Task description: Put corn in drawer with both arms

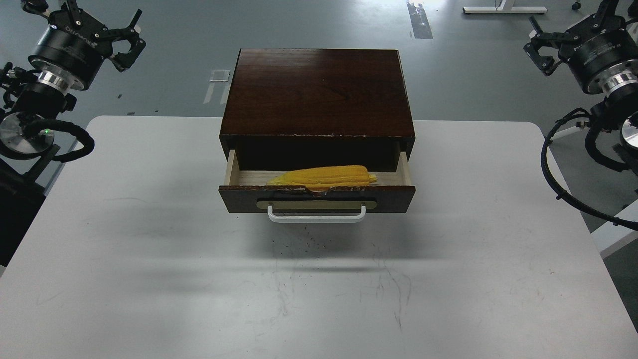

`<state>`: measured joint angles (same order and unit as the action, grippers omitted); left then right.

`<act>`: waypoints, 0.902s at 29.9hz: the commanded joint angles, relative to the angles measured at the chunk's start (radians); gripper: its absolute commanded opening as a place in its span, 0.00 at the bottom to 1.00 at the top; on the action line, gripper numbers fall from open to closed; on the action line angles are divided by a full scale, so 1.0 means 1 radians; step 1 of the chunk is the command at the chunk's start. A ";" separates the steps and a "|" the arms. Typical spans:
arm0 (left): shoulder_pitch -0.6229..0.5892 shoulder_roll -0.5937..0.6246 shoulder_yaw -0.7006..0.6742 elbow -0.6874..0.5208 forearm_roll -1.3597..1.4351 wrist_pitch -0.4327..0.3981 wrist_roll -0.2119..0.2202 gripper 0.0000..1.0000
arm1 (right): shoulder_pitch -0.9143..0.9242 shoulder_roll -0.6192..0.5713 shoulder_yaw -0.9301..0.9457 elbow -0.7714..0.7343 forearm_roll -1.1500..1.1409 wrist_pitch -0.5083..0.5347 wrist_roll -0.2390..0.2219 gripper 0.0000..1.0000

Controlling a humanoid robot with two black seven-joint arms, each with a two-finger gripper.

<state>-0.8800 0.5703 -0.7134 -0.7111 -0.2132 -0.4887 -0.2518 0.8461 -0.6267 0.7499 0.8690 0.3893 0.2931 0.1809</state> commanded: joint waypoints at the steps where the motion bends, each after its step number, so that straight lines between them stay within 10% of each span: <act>1: 0.012 -0.016 0.000 0.005 0.000 0.000 0.000 0.98 | -0.042 0.019 0.029 -0.004 0.002 0.027 0.000 1.00; 7: 0.016 -0.024 0.009 0.030 0.002 0.000 0.000 0.98 | -0.142 0.021 0.075 -0.007 0.000 0.196 0.012 1.00; 27: 0.067 -0.038 0.005 0.068 -0.002 0.000 0.029 0.98 | -0.151 0.028 0.094 -0.070 -0.004 0.196 0.019 1.00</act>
<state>-0.8234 0.5350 -0.7069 -0.6409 -0.2145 -0.4887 -0.2306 0.6927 -0.6041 0.8380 0.7992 0.3851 0.4889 0.2001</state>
